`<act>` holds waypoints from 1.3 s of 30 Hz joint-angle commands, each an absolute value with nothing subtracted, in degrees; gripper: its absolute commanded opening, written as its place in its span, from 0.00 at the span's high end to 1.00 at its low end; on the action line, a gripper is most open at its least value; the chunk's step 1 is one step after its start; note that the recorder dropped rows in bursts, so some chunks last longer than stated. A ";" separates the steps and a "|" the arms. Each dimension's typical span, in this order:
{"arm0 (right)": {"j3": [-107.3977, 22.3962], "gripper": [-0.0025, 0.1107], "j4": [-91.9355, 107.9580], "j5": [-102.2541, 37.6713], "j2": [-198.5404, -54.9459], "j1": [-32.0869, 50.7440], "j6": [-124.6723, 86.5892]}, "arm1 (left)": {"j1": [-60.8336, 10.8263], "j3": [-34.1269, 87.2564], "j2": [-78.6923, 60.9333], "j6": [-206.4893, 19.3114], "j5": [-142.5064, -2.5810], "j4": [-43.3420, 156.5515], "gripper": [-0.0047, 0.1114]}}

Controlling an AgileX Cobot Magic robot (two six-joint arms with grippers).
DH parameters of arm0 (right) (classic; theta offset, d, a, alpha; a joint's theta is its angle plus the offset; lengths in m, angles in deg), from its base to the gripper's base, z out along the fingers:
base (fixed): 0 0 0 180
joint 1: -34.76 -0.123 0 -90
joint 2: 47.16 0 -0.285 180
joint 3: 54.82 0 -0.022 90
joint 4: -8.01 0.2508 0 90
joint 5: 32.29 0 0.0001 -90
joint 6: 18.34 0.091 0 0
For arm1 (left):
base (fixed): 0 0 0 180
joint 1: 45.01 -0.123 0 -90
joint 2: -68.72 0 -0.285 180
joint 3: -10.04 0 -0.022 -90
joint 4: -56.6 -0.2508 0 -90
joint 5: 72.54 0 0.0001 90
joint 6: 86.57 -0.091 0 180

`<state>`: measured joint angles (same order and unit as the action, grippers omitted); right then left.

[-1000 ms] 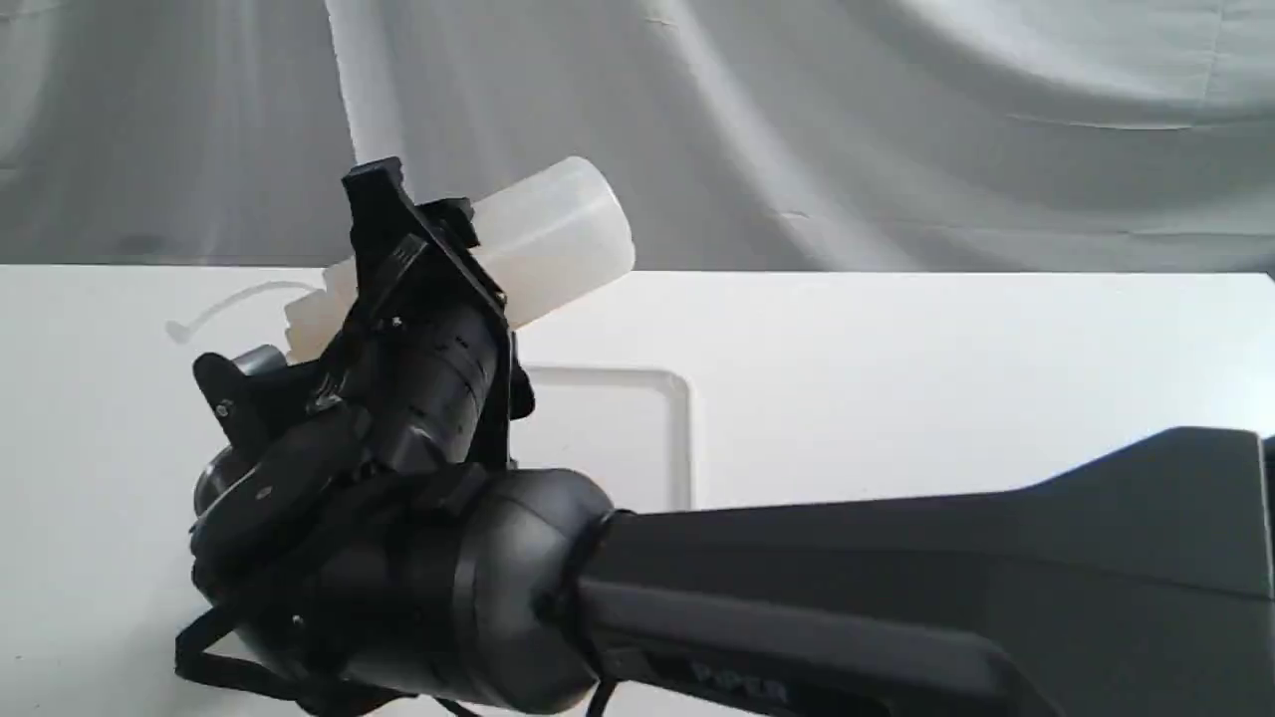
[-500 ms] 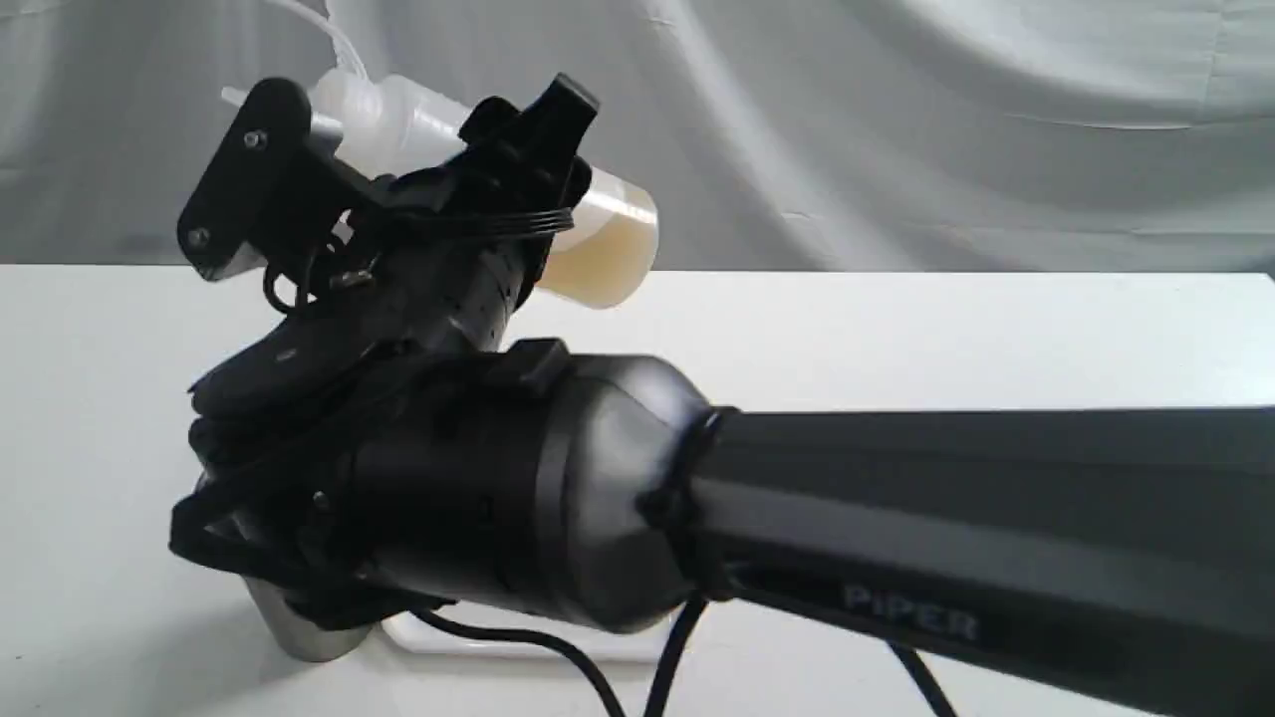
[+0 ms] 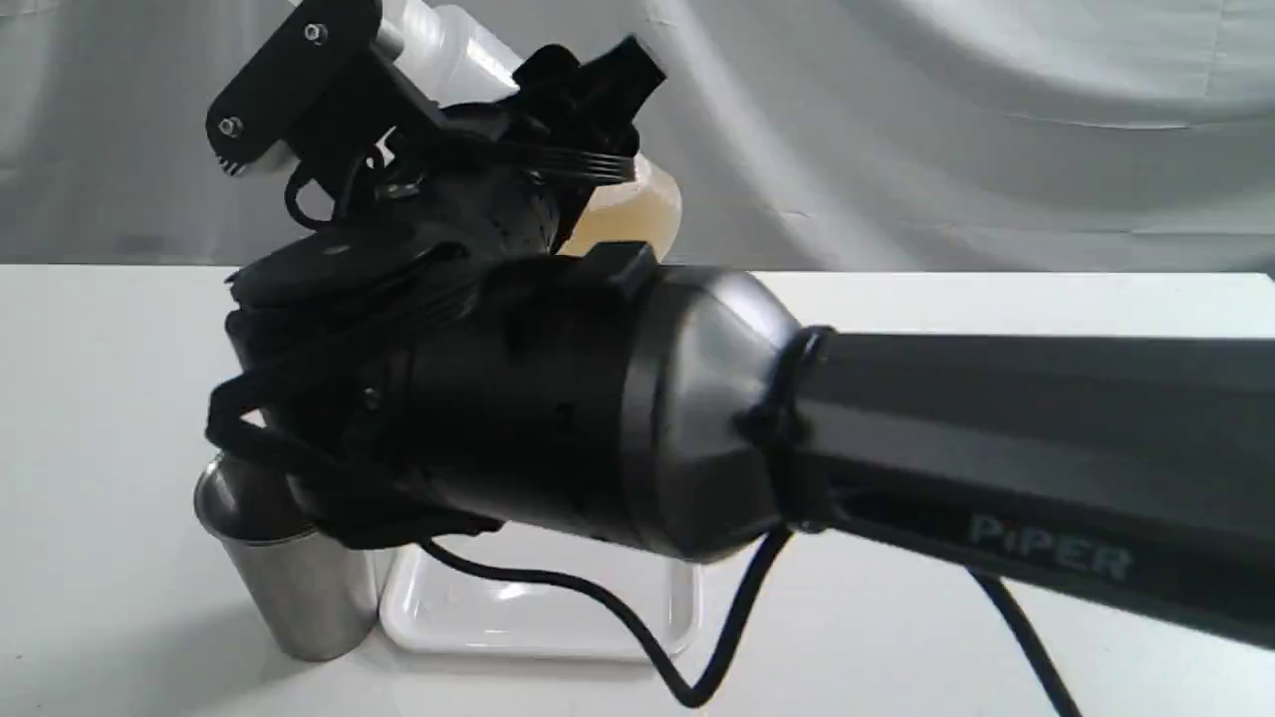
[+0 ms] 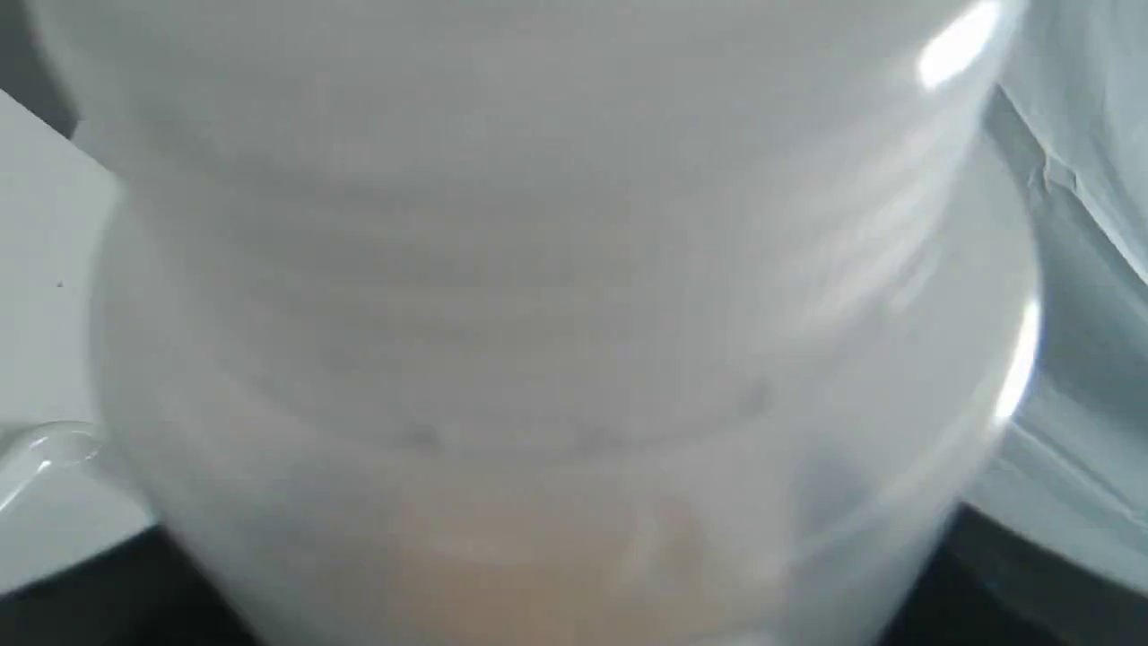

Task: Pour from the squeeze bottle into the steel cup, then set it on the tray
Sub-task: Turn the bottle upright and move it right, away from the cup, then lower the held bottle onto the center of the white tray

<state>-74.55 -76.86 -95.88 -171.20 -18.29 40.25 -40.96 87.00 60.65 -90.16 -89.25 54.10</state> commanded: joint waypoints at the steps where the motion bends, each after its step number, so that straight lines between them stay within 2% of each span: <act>1: -73.02 0.47 -78.99 -95.68 -168.11 -17.85 40.60 | -40.78 87.26 60.93 -90.06 -88.88 54.07 0.89; 8: -66.25 0.47 -78.90 -94.53 -162.86 -17.85 40.60 | -40.78 87.26 60.93 -90.06 -88.88 54.07 0.89; 15: -58.31 0.47 -78.76 -84.16 -156.37 -17.63 46.95 | -40.78 87.26 60.93 -90.06 -88.88 54.07 0.89; 20: -53.25 0.47 -77.80 -77.24 -151.63 -15.27 53.86 | -40.78 87.26 60.93 -90.06 -88.88 54.07 0.89; 39: -44.79 0.47 -73.64 -69.92 -144.41 -7.05 67.03 | -40.78 87.26 60.93 -90.06 -88.88 54.07 0.89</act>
<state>-44.70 -72.79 -71.16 -145.36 -7.36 66.58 -40.96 87.00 60.65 -90.16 -89.25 54.10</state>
